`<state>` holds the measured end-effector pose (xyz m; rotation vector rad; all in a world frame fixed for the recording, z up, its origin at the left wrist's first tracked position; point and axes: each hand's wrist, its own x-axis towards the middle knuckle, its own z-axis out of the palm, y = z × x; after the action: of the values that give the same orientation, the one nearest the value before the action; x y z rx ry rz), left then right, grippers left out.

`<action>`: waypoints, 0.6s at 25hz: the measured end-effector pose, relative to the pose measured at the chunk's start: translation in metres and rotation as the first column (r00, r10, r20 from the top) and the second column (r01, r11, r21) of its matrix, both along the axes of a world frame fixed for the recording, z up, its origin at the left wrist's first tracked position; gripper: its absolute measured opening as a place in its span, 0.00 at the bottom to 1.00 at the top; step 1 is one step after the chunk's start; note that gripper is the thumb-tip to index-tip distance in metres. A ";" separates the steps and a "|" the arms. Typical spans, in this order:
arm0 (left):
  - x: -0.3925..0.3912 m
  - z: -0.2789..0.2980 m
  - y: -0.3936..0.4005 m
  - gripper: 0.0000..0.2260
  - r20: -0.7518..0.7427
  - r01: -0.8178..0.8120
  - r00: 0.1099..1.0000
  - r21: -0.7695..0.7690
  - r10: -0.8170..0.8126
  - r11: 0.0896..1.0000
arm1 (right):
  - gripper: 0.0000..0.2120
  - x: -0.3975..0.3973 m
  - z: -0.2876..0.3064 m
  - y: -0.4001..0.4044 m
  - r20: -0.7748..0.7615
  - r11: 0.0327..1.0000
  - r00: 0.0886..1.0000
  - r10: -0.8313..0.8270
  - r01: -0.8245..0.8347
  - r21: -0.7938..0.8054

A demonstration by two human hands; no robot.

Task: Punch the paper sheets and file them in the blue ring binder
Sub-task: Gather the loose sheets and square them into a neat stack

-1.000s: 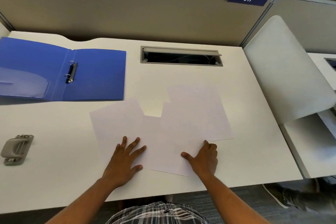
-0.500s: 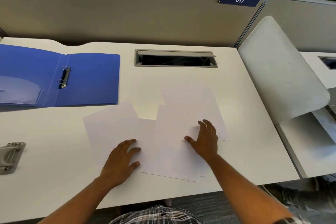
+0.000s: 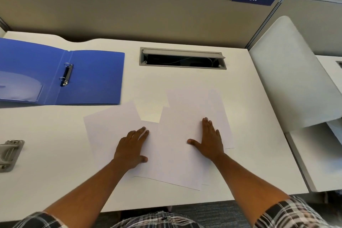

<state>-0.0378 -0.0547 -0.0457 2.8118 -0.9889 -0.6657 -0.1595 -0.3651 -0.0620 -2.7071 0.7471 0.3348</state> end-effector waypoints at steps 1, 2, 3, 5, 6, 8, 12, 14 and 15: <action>0.000 0.001 -0.002 0.49 0.010 -0.003 1.000 0.000 0.003 1.000 | 0.57 -0.002 -0.002 0.001 0.025 1.000 1.000 -0.005 0.006 -0.009; 0.000 0.002 -0.003 0.49 0.019 -0.005 1.000 0.001 0.005 1.000 | 0.56 -0.003 -0.003 0.002 0.042 1.000 0.999 -0.008 0.009 -0.017; 0.001 0.003 -0.005 0.49 0.028 -0.006 1.000 0.004 0.005 1.000 | 0.55 -0.002 -0.003 0.002 0.052 1.000 0.999 -0.008 0.010 -0.029; 0.000 0.005 -0.007 0.49 0.045 0.001 0.999 0.021 -0.002 1.000 | 0.53 0.000 -0.002 0.001 0.064 0.998 0.998 -0.007 0.011 -0.061; 0.000 0.006 -0.007 0.49 0.055 0.003 0.998 0.031 -0.005 1.000 | 0.52 0.001 0.000 0.001 0.071 0.998 0.997 -0.012 0.017 -0.066; 0.001 0.007 -0.007 0.49 0.064 -0.002 0.998 0.038 0.000 0.999 | 0.50 0.003 0.001 0.005 0.083 0.998 0.996 -0.020 0.025 -0.053; -0.006 0.008 -0.011 0.44 0.060 -0.033 0.998 0.000 0.033 0.999 | 0.41 -0.007 0.001 0.022 0.240 0.998 0.969 -0.053 0.055 -0.004; -0.012 0.008 -0.010 0.39 0.048 -0.069 0.996 -0.030 0.071 0.997 | 0.43 -0.007 0.004 0.030 0.295 0.990 0.945 -0.138 0.124 0.067; -0.014 0.008 -0.008 0.37 0.050 -0.082 0.995 -0.048 0.085 0.995 | 0.44 -0.006 0.007 0.031 0.297 0.986 0.940 -0.165 0.152 0.067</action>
<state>-0.0518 -0.0632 -0.0379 2.8261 -0.8769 -0.5563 -0.1651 -0.3345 -0.0547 -2.5521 0.8470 -0.0993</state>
